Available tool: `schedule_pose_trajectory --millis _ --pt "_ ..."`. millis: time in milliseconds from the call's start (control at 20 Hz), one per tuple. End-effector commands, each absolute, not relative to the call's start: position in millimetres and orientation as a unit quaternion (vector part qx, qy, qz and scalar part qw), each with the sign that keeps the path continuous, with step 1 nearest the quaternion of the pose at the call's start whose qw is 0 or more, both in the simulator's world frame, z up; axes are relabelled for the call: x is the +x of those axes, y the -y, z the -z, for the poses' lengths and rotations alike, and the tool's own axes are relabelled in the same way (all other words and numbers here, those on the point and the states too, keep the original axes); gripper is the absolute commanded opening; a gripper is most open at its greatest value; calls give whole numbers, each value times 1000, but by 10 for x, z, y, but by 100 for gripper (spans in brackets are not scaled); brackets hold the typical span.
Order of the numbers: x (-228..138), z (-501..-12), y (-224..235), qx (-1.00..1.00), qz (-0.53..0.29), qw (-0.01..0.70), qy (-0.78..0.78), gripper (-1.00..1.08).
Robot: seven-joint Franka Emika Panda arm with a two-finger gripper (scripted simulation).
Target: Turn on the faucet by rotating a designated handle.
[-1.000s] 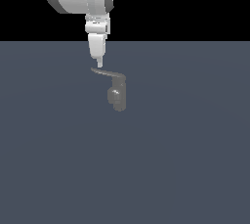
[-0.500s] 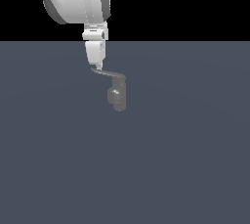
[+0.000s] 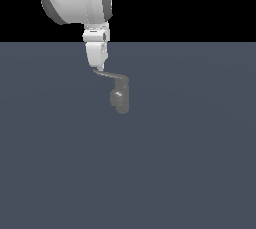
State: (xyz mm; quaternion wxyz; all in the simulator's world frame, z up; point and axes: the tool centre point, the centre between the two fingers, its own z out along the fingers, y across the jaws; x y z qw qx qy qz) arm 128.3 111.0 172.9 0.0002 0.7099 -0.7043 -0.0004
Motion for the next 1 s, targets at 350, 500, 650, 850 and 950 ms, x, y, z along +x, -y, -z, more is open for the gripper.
schedule_pose_trajectory --millis 350,500,650,850,950 --pt "1062 -1728 -1150 710 0 0 704 -100" --pt "989 -1729 -1159 710 0 0 705 -100" --pt "916 -1729 -1172 710 0 0 705 -100" --pt "816 -1729 -1190 710 0 0 705 -100" --pt "765 -1728 -1199 710 0 0 705 -100"
